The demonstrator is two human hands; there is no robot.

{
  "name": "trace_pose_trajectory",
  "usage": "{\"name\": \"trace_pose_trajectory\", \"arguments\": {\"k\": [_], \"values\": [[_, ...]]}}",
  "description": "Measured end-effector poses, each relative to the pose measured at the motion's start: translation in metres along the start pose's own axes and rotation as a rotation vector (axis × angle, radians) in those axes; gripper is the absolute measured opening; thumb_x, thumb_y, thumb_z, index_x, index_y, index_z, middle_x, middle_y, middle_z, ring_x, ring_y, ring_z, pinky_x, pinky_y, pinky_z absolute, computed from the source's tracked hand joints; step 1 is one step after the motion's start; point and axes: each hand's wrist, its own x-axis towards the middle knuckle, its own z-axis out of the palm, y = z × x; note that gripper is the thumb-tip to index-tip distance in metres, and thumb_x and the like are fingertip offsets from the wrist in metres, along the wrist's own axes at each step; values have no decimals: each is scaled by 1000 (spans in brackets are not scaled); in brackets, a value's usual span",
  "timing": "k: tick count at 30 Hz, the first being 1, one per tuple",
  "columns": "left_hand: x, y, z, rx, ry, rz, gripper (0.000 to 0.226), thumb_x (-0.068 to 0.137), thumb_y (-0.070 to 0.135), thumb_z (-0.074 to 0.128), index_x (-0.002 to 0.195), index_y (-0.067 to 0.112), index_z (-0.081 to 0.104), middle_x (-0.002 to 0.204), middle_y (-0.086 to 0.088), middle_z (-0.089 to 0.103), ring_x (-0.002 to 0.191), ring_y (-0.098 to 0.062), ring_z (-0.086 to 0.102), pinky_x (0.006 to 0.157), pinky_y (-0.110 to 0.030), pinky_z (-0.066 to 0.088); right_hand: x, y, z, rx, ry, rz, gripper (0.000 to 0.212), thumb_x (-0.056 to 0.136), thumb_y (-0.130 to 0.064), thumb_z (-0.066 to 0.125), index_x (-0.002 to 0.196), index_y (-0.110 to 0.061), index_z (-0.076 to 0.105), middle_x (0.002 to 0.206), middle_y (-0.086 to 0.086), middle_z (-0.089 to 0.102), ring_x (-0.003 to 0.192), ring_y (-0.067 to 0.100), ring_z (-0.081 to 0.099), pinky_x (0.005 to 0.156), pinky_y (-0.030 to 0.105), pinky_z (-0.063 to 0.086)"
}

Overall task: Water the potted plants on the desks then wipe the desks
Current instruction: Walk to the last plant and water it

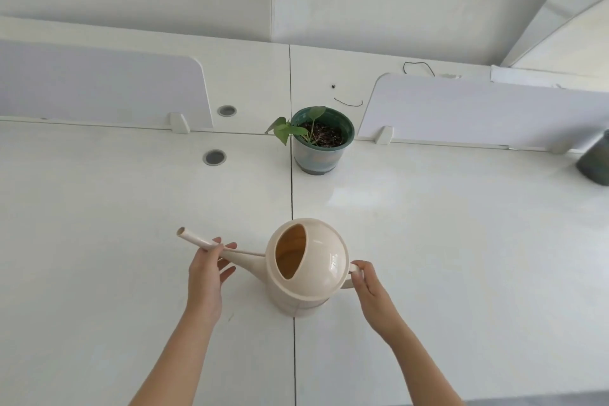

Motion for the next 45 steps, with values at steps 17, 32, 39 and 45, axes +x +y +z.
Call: {"name": "trace_pose_trajectory", "arguments": {"k": [17,32,39,45], "values": [[-107,-11,-29,-165,442,163,16,93,11,42,81,18,51,88,-4,63,82,-19,57,73,-30,44,6,-40,-23,27,-471,-240,19,96,-18,37,101,-25,54,111,-12,57,100,-11,50,75,2,40],[-292,-35,-150,-361,972,373,17,96,16,40,83,16,52,90,-8,65,82,-21,59,73,-32,46,-87,-104,81,-100,-1142,-504,19,92,-16,46,94,-28,61,103,-12,65,92,-9,57,78,7,43],[-359,-53,-237,-414,1084,397,18,95,16,41,84,18,53,91,-9,65,81,-22,58,72,-32,46,-168,-108,156,-161,-1249,-558,17,91,-22,50,88,-32,63,104,10,66,98,8,57,92,26,42],[-398,-62,-320,-420,1057,418,13,96,16,41,101,14,52,94,-8,65,86,-22,57,75,-34,46,-237,-103,219,-178,-1210,-576,20,92,-13,47,94,-26,61,97,2,63,89,5,54,80,9,41]]}}
